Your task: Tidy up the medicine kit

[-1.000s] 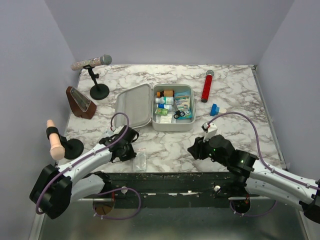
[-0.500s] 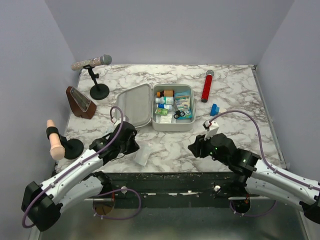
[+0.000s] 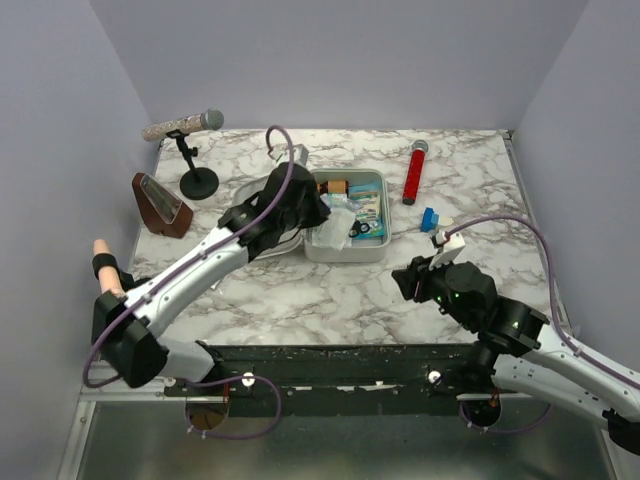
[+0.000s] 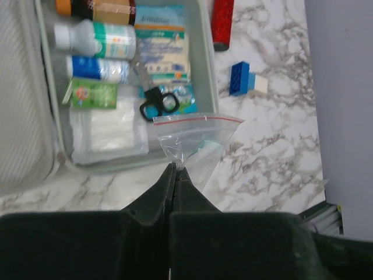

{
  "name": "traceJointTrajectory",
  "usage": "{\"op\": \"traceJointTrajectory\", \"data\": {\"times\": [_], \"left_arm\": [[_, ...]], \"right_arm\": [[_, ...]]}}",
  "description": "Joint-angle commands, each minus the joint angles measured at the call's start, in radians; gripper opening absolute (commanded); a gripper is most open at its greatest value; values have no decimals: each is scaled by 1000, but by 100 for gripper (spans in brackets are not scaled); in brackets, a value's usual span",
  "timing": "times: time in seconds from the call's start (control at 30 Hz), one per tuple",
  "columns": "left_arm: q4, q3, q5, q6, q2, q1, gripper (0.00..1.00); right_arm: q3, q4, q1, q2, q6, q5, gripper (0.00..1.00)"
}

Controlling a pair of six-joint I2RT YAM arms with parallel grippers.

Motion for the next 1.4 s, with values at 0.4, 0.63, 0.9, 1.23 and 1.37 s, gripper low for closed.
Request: {"op": "traceJointTrajectory", "data": {"times": [0.4,0.63,0.9,1.23,1.37], "left_arm": [[115,505,6,-42,658,2,0],[148,438,38,-94,705,-2,0],[179,326,52,-131,698,-9,0],[144,309,48,-114,666,-25,31],[69,359,43,-76,618,-10,52]], "right_arm": [[67,-175,4,-80,2,158,52],[62,-178,4,-77,4,167,52],[59,-163,4,-54,5,166,52],[74,-157,4,-29,2,158,52],[91,-155,4,-20,2,158,52]]}}
